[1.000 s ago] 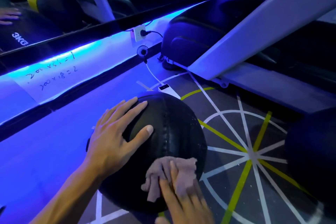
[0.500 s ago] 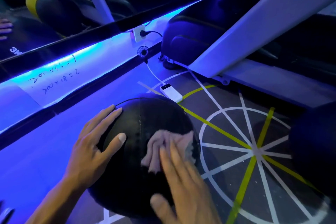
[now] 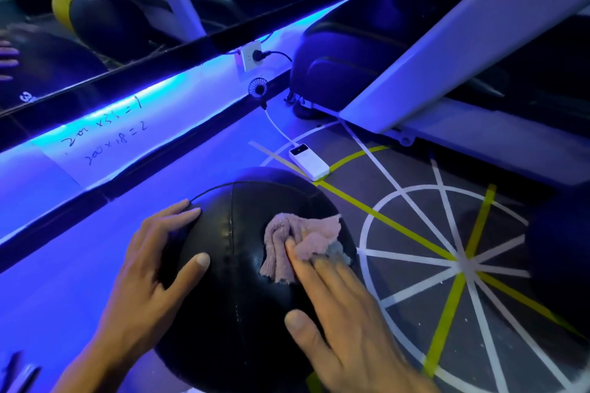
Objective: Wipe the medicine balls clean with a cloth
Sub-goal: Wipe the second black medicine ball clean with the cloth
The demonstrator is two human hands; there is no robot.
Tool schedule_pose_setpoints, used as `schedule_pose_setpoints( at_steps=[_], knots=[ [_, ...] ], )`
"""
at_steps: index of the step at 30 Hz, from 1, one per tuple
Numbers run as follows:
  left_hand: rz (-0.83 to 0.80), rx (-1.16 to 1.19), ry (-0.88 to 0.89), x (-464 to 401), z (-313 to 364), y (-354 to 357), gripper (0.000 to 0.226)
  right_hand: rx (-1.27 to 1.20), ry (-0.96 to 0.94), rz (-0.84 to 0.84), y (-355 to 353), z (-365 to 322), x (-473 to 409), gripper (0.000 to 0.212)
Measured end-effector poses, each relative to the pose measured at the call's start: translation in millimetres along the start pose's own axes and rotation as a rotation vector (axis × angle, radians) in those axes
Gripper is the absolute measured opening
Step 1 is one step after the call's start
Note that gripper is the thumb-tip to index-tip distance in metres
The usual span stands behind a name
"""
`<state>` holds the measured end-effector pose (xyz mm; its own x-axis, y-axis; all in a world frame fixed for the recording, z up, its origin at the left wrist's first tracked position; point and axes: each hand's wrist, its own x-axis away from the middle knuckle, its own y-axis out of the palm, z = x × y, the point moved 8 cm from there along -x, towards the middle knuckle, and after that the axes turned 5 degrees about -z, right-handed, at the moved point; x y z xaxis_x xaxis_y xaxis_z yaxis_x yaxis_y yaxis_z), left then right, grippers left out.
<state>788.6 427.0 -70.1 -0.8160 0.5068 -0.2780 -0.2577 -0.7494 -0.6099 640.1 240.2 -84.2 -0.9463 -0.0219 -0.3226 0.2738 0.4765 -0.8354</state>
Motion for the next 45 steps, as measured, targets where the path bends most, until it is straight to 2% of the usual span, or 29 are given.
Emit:
schedule_pose_setpoints(
  at_steps=[6,7,10,12,14,16,19,22,25,28,30,32,34,35,37,40,43,45],
  knots=[
    [0.080,-0.113,-0.048,-13.2,11.0,9.3,0.045,-0.021,-0.018,-0.004,4.2,15.8,-7.7,0.061],
    [0.078,-0.113,-0.053,-16.0,10.0,11.2,0.045,-0.080,0.041,0.010,2.6,32.5,-17.9,0.061],
    [0.083,-0.127,-0.070,-24.8,10.4,12.7,0.043,-0.390,0.379,-0.004,4.7,93.1,-50.5,0.062],
    [0.094,-0.134,-0.081,-28.4,13.2,15.2,0.043,-0.428,0.475,0.002,4.5,101.4,-57.7,0.060],
    [0.092,-0.129,-0.085,-31.2,11.1,17.3,0.041,-0.376,0.360,0.076,-1.0,70.5,-48.9,0.069],
    [0.110,-0.116,-0.091,-31.0,6.7,12.4,0.040,-0.249,0.150,0.080,6.6,15.4,-22.0,0.072],
    [0.112,-0.067,-0.117,-35.4,-0.5,8.4,0.040,0.123,-0.056,0.000,45.9,-26.0,26.9,0.072],
    [0.116,-0.057,-0.128,-43.9,-2.4,8.0,0.043,0.183,-0.020,0.052,54.4,-16.6,39.3,0.056],
    [0.100,-0.050,-0.149,-52.3,-6.2,9.8,0.044,0.109,-0.003,0.124,33.3,-23.2,32.0,0.041],
    [0.130,-0.038,-0.153,-52.6,-9.8,2.8,0.043,-0.195,0.058,0.296,-10.4,-21.0,20.1,0.024],
    [0.133,-0.036,-0.158,-50.9,-12.6,1.9,0.043,-0.428,0.280,0.393,-43.3,7.6,10.3,0.014],
    [0.129,-0.038,-0.161,-50.4,-13.6,2.5,0.044,-0.581,0.442,0.350,-66.0,31.3,-1.1,0.023],
    [0.125,-0.041,-0.164,-50.9,-12.7,4.2,0.046,-0.655,0.464,0.163,-77.0,38.2,-15.6,0.033],
    [0.123,-0.042,-0.165,-51.1,-12.1,5.1,0.046,-0.661,0.460,0.079,-81.4,38.4,-22.5,0.034],
    [0.123,-0.045,-0.173,-50.8,-12.0,5.8,0.047,-0.533,0.451,0.042,-93.4,45.7,-28.4,0.032],
    [0.121,-0.051,-0.175,-49.7,-10.2,7.0,0.048,-0.307,0.444,0.087,-114.9,54.7,-31.5,0.024],
    [0.121,-0.048,-0.179,-49.4,-8.3,8.7,0.047,-0.355,0.405,0.168,-127.8,53.6,-41.4,0.015],
    [0.122,-0.052,-0.180,-49.6,-6.4,10.4,0.046,-0.423,0.406,0.282,-136.1,59.0,-52.5,0.016]
  ],
)
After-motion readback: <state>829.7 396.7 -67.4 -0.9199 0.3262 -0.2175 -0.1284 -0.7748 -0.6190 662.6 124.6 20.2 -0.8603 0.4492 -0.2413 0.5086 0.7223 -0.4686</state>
